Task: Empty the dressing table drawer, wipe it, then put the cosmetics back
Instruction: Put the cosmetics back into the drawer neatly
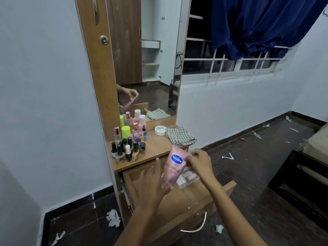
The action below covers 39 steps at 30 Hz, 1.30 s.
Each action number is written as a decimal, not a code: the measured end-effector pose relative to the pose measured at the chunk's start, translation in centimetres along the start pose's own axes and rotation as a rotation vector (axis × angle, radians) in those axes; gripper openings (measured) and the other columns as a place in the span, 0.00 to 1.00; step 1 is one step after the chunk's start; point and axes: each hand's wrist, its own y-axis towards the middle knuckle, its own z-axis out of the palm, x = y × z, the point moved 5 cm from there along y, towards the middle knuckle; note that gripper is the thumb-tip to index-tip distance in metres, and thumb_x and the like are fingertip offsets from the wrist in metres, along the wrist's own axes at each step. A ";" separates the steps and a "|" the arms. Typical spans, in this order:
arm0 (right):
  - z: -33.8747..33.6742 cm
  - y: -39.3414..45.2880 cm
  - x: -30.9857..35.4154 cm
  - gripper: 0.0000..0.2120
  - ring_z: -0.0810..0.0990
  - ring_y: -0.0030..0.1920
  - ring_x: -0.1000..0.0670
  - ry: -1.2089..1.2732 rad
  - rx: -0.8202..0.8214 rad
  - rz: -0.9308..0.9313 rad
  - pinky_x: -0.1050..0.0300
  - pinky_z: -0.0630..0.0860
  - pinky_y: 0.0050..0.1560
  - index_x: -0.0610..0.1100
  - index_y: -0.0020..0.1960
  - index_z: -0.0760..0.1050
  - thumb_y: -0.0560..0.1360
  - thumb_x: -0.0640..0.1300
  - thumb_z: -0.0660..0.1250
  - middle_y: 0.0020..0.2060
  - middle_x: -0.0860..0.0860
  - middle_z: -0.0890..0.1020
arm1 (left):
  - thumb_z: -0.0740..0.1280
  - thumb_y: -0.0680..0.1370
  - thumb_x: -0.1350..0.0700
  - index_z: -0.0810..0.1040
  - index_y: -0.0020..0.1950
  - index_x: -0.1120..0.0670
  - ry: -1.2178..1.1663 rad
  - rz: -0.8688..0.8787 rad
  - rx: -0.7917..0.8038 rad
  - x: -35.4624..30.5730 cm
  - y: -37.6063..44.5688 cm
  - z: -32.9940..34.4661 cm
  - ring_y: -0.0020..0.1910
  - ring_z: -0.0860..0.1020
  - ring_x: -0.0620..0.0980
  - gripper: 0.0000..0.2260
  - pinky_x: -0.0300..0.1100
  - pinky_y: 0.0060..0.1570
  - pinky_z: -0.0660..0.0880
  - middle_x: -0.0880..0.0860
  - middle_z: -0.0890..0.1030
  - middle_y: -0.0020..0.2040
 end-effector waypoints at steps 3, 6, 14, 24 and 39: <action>0.9 -0.4 -2.8 0.05 0.83 0.29 0.47 0.040 0.137 0.221 0.56 0.79 0.28 0.39 0.44 0.73 0.71 0.30 0.66 0.39 0.40 0.83 | 0.62 0.75 0.37 0.58 0.75 0.52 -0.003 0.030 0.018 -0.3 -0.6 0.7 0.56 0.77 0.46 0.34 0.42 0.60 0.66 0.49 0.80 0.58; 1.2 -0.5 -4.8 0.08 0.81 0.27 0.50 -0.134 0.224 0.336 0.61 0.75 0.23 0.40 0.47 0.71 0.73 0.29 0.64 0.43 0.39 0.81 | 0.60 0.78 0.42 0.67 0.69 0.47 0.061 0.070 0.152 0.0 -0.7 2.1 0.56 0.77 0.47 0.20 0.44 0.62 0.64 0.49 0.81 0.57; 3.9 -1.5 -5.5 0.13 0.77 0.55 0.48 -1.114 0.361 0.004 0.54 0.75 0.54 0.49 0.60 0.76 0.75 0.43 0.66 0.55 0.48 0.78 | 0.65 0.77 0.55 0.72 0.68 0.44 0.108 0.177 0.512 1.7 -1.3 5.0 0.64 0.73 0.48 0.19 0.42 0.62 0.67 0.47 0.74 0.68; 6.4 -3.5 -6.0 0.15 0.78 0.53 0.44 -0.980 0.655 -0.005 0.54 0.72 0.48 0.45 0.58 0.78 0.71 0.38 0.67 0.48 0.47 0.77 | 0.54 0.83 0.51 0.58 0.77 0.50 0.320 0.068 0.429 5.4 -2.6 1.6 0.77 0.49 0.50 0.22 0.51 0.75 0.45 0.53 0.49 0.78; 6.7 -3.1 -6.1 0.15 0.75 0.61 0.43 -1.073 0.718 -0.008 0.54 0.71 0.57 0.44 0.63 0.76 0.76 0.41 0.66 0.61 0.43 0.76 | 0.53 0.83 0.51 0.40 0.77 0.56 0.182 -0.083 0.518 8.3 -4.0 2.4 0.76 0.40 0.48 0.29 0.47 0.74 0.43 0.53 0.36 0.77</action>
